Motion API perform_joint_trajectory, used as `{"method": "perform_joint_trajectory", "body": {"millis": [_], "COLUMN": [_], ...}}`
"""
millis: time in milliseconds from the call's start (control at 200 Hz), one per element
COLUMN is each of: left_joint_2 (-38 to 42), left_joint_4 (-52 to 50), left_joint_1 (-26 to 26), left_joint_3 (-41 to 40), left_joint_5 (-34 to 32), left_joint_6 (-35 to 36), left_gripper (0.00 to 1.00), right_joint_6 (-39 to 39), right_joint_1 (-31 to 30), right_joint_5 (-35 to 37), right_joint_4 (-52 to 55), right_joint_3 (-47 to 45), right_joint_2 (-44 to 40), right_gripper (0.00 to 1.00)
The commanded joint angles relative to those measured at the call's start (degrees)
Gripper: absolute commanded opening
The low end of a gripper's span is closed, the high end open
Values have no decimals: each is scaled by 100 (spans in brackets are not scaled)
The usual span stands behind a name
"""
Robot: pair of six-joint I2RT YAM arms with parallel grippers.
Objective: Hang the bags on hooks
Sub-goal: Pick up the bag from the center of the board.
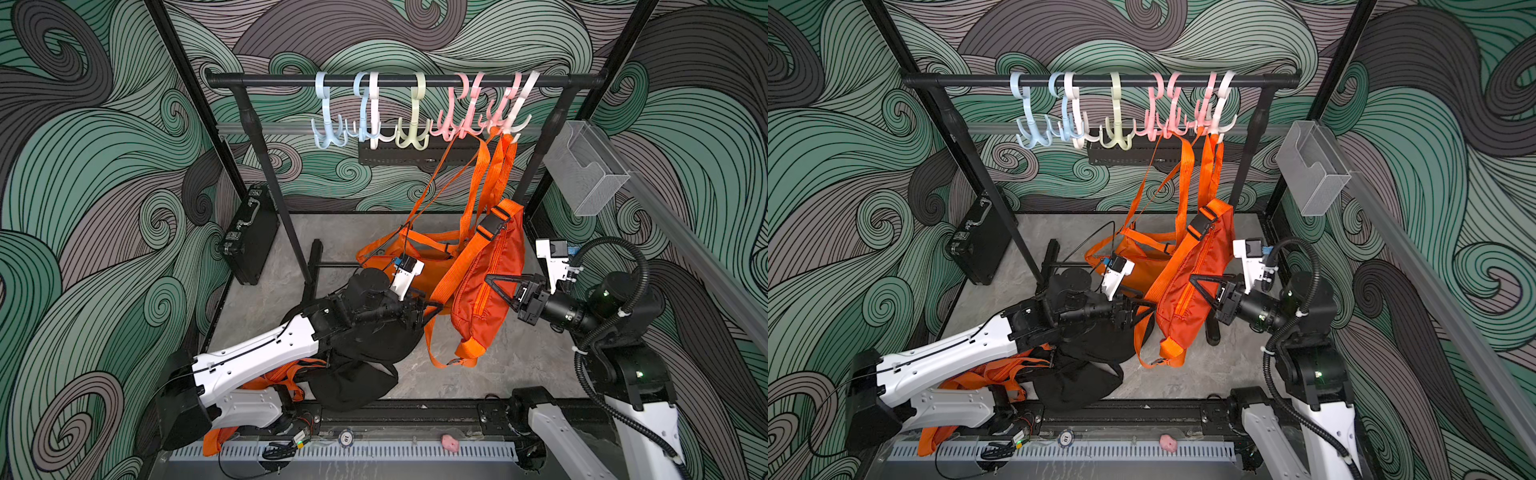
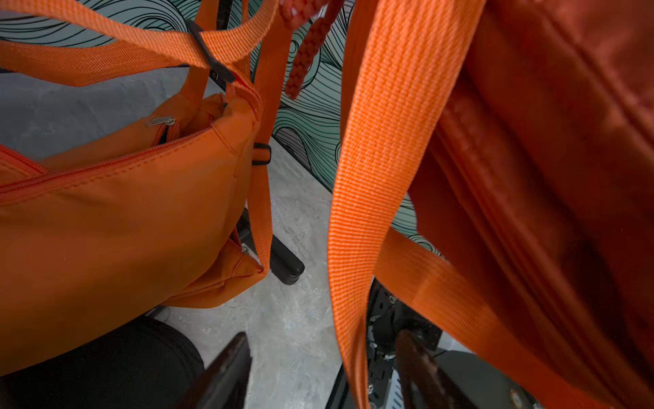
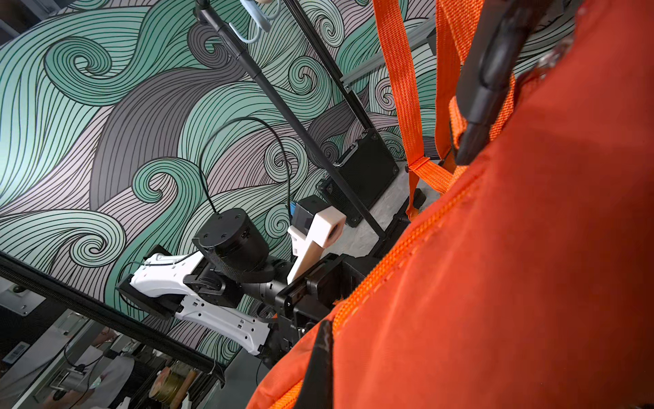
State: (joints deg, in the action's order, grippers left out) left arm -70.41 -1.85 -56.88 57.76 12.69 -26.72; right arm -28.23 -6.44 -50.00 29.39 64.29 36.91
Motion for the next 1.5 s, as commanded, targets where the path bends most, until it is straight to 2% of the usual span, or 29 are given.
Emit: {"method": "perform_joint_trajectory", "body": {"millis": [0,135,225,285,395,480,595,650,886,1086,1191,1246,1331,1386,1496], "left_joint_2": [-107,-249,-239,-117,320,651,766,749,349,65,1,-21,-65,-118,-213], "left_joint_4": [-4,-11,-125,-424,-1087,-1691,-2394,-2559,-3168,-3496,-3539,-3542,-3542,-3559,-3474], "left_joint_1": [2,2,7,31,92,156,178,186,161,102,47,42,39,29,24], "left_joint_3": [280,367,434,512,651,1014,1858,2208,3635,4516,4812,4933,5096,5167,5252], "left_joint_5": [259,450,451,161,-853,-1732,-2333,-2363,-2378,-2106,-2075,-2125,-2255,-2334,-2686], "left_joint_6": [-36,-62,38,191,696,1208,1985,2294,3456,3727,3795,3814,3837,3880,3929], "left_gripper": [52,38,15,0,0,0,0,0,0,0,0,0,0,0,0], "right_joint_6": [166,82,100,141,310,512,822,854,470,-609,-336,378,1706,2243,2211], "right_joint_1": [-33,-42,-42,-42,-44,-42,-42,-37,-42,-151,-820,-1452,-2696,-3318,-3605], "right_joint_5": [-50,-62,16,93,476,833,1193,1230,526,-54,150,408,1344,1858,2158], "right_joint_4": [-384,-525,-508,-410,-46,237,504,405,-582,-2595,-2857,-2366,-1300,-937,-1070], "right_joint_3": [-34,-156,-172,-143,-94,0,406,598,1353,1316,1288,1472,1913,2133,2219], "right_joint_2": [-130,-181,-229,-240,-255,-254,-185,-146,455,1080,1411,1635,2066,2356,2723], "right_gripper": [0,0,0,0,1,21,44,51,66,68,68,67,66,66,66]}}
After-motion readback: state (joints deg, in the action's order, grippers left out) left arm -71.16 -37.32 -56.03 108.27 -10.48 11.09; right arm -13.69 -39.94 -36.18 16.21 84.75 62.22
